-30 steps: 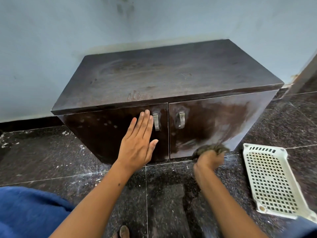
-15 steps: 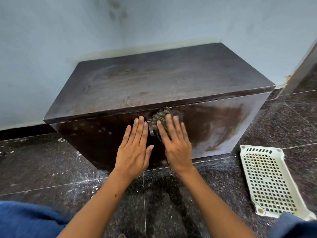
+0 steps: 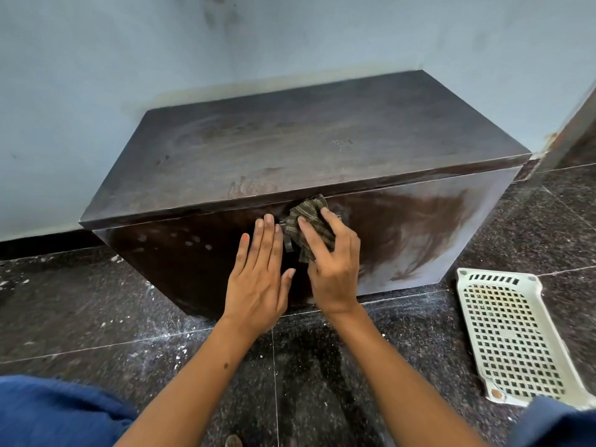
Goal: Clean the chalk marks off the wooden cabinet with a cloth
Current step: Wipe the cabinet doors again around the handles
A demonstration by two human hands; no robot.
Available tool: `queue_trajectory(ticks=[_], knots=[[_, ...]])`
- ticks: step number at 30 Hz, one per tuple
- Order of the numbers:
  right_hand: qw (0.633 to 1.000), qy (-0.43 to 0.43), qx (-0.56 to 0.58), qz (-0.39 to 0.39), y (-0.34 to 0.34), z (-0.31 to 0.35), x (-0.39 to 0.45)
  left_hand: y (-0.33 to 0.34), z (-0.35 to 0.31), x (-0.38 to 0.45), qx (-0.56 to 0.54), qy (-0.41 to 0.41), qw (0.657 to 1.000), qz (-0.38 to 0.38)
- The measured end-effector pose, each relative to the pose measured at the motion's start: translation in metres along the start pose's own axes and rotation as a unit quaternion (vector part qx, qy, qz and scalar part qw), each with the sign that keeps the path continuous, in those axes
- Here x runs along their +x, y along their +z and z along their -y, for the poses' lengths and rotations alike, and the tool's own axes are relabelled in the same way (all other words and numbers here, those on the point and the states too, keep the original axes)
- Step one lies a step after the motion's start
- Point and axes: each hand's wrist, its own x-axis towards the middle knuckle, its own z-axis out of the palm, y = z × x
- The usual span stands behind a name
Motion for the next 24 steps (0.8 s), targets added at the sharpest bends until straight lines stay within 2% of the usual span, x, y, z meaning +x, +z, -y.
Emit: queue_trajectory(ticks=[3, 7, 9, 13, 16, 18, 20, 24], knots=[[0.985, 0.124, 0.112, -0.044, -0.013, 0.016, 0.009, 0.0, 0.001, 0.0, -0.005, 0.003, 1.0, -0.003], [0.907, 0.327, 0.172, -0.202, -0.031, 0.0, 0.034, 0.001, -0.002, 0.001, -0.002, -0.008, 1.0, 0.002], [0.885, 0.37, 0.16, -0.236, -0.035, -0.021, 0.04, 0.0, -0.004, 0.001, -0.001, -0.013, 1.0, 0.003], [0.936, 0.301, 0.098, -0.155, -0.021, -0.032, 0.029, -0.003, -0.013, 0.008, 0.009, 0.012, 1.0, -0.006], [0.977, 0.196, 0.065, -0.05, -0.001, -0.013, 0.004, -0.002, -0.024, 0.016, 0.005, 0.006, 1.0, -0.012], [0.99, 0.13, 0.045, 0.008, 0.003, -0.014, -0.009, 0.001, -0.028, 0.018, 0.006, -0.002, 1.0, -0.011], [0.991, 0.124, 0.039, 0.008, 0.001, -0.035, -0.005, 0.004, -0.027, 0.019, 0.01, -0.004, 1.0, -0.011], [0.989, 0.13, 0.059, -0.049, -0.01, -0.07, 0.01, 0.006, -0.024, 0.021, 0.01, -0.004, 1.0, -0.019]])
